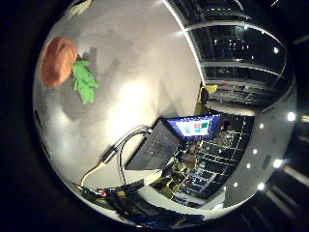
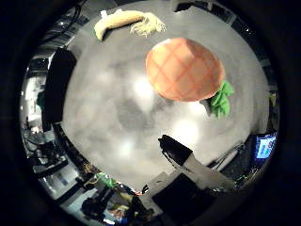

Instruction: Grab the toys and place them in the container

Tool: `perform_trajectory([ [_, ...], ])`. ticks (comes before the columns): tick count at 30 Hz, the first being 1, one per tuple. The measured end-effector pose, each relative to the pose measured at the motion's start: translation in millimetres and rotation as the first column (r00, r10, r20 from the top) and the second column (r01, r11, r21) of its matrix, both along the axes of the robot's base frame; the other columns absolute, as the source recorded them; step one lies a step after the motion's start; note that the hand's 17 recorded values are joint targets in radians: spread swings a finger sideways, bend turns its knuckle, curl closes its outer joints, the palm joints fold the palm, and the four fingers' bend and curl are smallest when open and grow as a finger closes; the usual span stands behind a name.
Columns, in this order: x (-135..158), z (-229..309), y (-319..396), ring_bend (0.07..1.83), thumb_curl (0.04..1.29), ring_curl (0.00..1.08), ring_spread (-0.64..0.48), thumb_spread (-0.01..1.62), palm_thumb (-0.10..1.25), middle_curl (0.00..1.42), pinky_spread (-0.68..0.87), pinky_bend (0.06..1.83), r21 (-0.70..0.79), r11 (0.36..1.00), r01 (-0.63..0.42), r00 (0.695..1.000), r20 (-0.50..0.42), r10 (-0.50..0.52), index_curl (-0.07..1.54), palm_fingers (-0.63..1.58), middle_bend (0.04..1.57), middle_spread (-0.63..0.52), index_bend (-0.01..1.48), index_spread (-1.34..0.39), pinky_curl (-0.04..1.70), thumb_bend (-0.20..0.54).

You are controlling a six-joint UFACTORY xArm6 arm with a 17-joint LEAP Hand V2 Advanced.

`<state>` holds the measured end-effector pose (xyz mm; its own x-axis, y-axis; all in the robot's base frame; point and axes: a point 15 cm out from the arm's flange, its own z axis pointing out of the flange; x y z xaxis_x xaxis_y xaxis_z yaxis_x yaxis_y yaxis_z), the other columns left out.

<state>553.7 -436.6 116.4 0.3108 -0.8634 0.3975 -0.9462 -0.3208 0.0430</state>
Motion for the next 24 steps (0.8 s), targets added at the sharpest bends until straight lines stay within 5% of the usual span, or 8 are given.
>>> perform_trajectory([
  [8,0,-21,6,0.18,0.32,0.23,0.13,0.93,0.64,0.30,0.36,0.27,0.013,1.000,0.012,1.000,-0.013,-0.012,0.35,0.20,0.17,0.03,0.29,-0.39,0.28,-0.029],
  [11,1,-22,8,0.19,0.32,0.21,0.01,0.94,0.70,0.32,0.34,0.15,0.016,1.000,0.013,1.000,-0.012,-0.013,0.45,0.47,0.25,-0.08,0.61,-0.47,0.23,-0.013],
  [16,-2,-21,3,0.28,0.36,0.21,-0.22,0.94,0.91,0.41,0.25,0.06,0.020,0.999,0.031,1.000,-0.002,-0.031,0.51,0.89,0.55,-0.29,0.80,-0.50,0.11,0.050],
  [24,-8,55,-24,0.36,0.35,0.26,-0.43,0.92,0.96,0.50,0.10,0.17,-0.041,0.997,0.063,0.995,0.078,-0.060,0.59,0.78,0.71,-0.47,0.92,-0.46,0.00,-0.021],
])
